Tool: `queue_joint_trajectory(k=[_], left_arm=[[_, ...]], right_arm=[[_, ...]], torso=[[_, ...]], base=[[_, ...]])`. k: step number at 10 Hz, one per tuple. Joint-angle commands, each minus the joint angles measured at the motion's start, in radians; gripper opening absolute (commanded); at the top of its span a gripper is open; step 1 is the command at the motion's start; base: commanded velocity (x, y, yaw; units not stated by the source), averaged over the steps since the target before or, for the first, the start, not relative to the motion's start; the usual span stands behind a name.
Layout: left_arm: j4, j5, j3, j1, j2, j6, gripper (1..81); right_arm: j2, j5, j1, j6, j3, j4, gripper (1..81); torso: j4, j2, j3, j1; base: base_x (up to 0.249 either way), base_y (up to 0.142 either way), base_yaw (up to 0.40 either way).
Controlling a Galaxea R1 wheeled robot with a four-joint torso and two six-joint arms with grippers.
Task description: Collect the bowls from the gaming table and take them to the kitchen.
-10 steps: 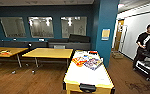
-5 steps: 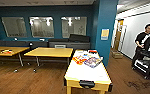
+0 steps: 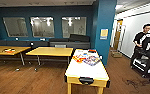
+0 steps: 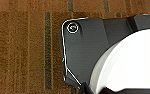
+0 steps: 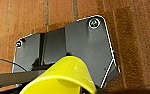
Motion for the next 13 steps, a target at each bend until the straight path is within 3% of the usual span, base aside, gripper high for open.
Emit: queue_joint_trajectory(k=[1, 5, 13], left_arm=[[0.003, 0.042, -0.007, -0.055, -0.011, 0.003, 1.0], [0.003, 0.041, -0.007, -0.055, -0.008, 0.003, 1.0], [0.005, 0.041, -0.012, -0.054, 0.001, 0.004, 1.0]], right_arm=[[-0.025, -0.042, 0.046, -0.006, 0.006, -0.014, 1.0], [-0.024, -0.042, 0.046, -0.004, 0.006, -0.016, 1.0], [-0.022, -0.042, 0.045, -0.004, 0.002, -0.014, 1.0]], torso=[[0.000, 0.000, 0.000, 0.000], [0.000, 0.000, 0.000, 0.000], [0.000, 0.000, 0.000, 0.000]], base=[[-0.147, 0.000, 0.000], [-0.127, 0.000, 0.000], [0.000, 0.000, 0.000]])
